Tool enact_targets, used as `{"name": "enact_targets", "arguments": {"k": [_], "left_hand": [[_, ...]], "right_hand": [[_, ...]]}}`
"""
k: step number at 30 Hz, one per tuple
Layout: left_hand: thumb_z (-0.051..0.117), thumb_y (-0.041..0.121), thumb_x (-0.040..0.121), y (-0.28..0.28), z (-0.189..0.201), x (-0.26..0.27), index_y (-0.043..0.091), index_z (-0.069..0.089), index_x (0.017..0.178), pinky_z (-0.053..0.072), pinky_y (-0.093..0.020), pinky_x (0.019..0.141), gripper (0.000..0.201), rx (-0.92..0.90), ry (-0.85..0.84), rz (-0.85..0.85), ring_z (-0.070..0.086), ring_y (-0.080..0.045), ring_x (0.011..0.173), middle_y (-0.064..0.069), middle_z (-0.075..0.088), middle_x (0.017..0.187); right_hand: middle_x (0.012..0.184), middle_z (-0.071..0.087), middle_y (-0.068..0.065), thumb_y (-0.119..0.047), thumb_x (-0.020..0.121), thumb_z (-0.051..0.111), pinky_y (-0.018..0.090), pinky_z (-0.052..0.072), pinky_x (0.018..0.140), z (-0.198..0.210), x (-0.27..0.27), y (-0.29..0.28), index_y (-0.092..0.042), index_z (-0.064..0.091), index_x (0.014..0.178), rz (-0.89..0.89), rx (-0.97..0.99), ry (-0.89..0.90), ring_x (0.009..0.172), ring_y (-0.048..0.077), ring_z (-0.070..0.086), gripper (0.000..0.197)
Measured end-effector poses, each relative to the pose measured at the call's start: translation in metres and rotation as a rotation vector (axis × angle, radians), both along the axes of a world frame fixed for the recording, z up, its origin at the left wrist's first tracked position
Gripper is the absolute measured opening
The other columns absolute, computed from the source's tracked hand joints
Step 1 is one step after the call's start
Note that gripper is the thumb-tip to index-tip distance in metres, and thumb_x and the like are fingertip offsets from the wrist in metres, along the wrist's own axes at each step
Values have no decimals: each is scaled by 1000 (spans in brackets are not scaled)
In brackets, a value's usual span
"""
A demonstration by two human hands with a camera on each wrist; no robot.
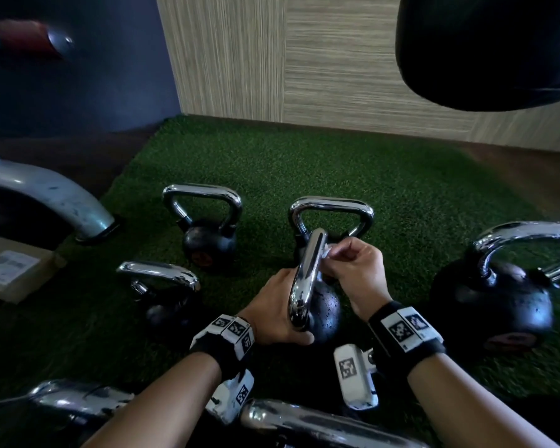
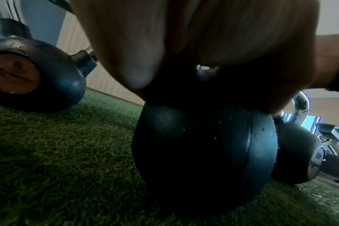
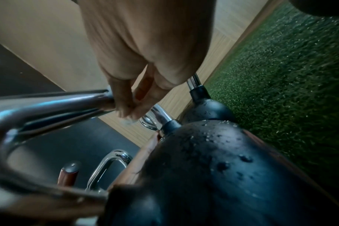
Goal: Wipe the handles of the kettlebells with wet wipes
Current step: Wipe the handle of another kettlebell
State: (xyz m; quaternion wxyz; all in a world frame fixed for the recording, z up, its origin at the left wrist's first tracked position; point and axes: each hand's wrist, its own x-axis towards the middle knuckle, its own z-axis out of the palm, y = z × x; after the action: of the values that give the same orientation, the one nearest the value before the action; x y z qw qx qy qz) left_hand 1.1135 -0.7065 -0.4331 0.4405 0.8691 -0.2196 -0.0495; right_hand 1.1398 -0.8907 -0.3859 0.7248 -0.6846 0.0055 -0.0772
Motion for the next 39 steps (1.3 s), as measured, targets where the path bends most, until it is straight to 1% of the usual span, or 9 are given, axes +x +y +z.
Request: {"name": "enact_targets", "arguments": {"k": [4, 8, 15, 21, 23, 27, 33, 37, 39], "left_hand": [[80, 57, 48, -1, 3, -2, 34, 30, 142, 40, -48, 115, 109, 5, -3, -9, 50, -27, 134, -8, 52, 140], [82, 59, 49, -1, 0, 0, 26, 33, 149, 41, -50, 114, 116, -3, -7, 4, 50, -27, 134, -7, 50, 141], [86, 55, 50, 1, -6, 2, 58, 19, 137, 42, -52, 113, 109, -27, -19, 0, 50, -26, 135, -4, 49, 142], [84, 59, 49, 1, -5, 3, 41, 29, 142, 40, -50, 115, 110, -2, 11, -8, 49, -25, 135, -4, 48, 142], [83, 61, 48, 1, -3, 2, 29, 31, 148, 39, -50, 116, 117, 57, 3, -17, 47, -25, 136, -3, 45, 143], [83, 58, 50, -1, 13, -5, 19, 29, 156, 32, -46, 121, 126, 174, -25, -88, 35, -25, 139, 16, 27, 131], [93, 59, 48, 14, 16, 22, 41, -8, 160, 16, -52, 128, 152, 393, 232, -265, 2, -18, 156, 10, 4, 167], [80, -8, 74, 21, 51, 54, 25, 12, 164, 36, -41, 121, 117, 338, 448, -301, 31, -16, 150, -1, 30, 167], [58, -17, 85, 18, 76, 65, 20, 32, 160, 48, -31, 109, 87, 299, 328, -180, 52, -19, 137, -6, 54, 152]], "right_hand": [[69, 75, 4, -4, 71, 89, 38, 58, 63, 1, 17, 0, -20, 68, 66, -200, -107, 33, 60, 17, 67, 27], [69, 76, 2, -11, 67, 93, 42, 64, 63, 2, 17, 5, -18, 68, 67, -259, -179, 102, 61, 17, 70, 26], [53, 67, -6, -18, 68, 88, 34, 58, 59, 5, 14, 13, -16, 65, 64, -327, -306, 150, 51, 9, 59, 24], [54, 58, -4, -6, 69, 82, 6, 36, 37, 14, 2, 14, -4, 67, 81, -187, -476, 243, 33, -9, 49, 19], [61, 62, 1, -1, 70, 80, 9, 43, 41, 19, 5, 14, -2, 65, 83, -165, -492, 273, 32, -5, 51, 20], [72, 71, 12, 8, 85, 65, 44, 65, 67, 28, 4, 7, -1, 64, 94, 18, -409, 446, 47, 20, 65, 13], [78, 70, 15, 4, 89, 64, 29, 60, 64, 65, -20, -6, 14, 70, 95, 397, -588, 445, 63, 20, 66, 13], [74, 69, 7, 5, 91, 63, 23, 55, 60, 88, -33, -3, -1, 71, 83, 641, -568, 533, 60, 11, 65, 13], [71, 68, 7, 6, 91, 62, 26, 53, 65, 97, -37, 0, -9, 71, 69, 752, -543, 616, 65, 14, 63, 28]]}}
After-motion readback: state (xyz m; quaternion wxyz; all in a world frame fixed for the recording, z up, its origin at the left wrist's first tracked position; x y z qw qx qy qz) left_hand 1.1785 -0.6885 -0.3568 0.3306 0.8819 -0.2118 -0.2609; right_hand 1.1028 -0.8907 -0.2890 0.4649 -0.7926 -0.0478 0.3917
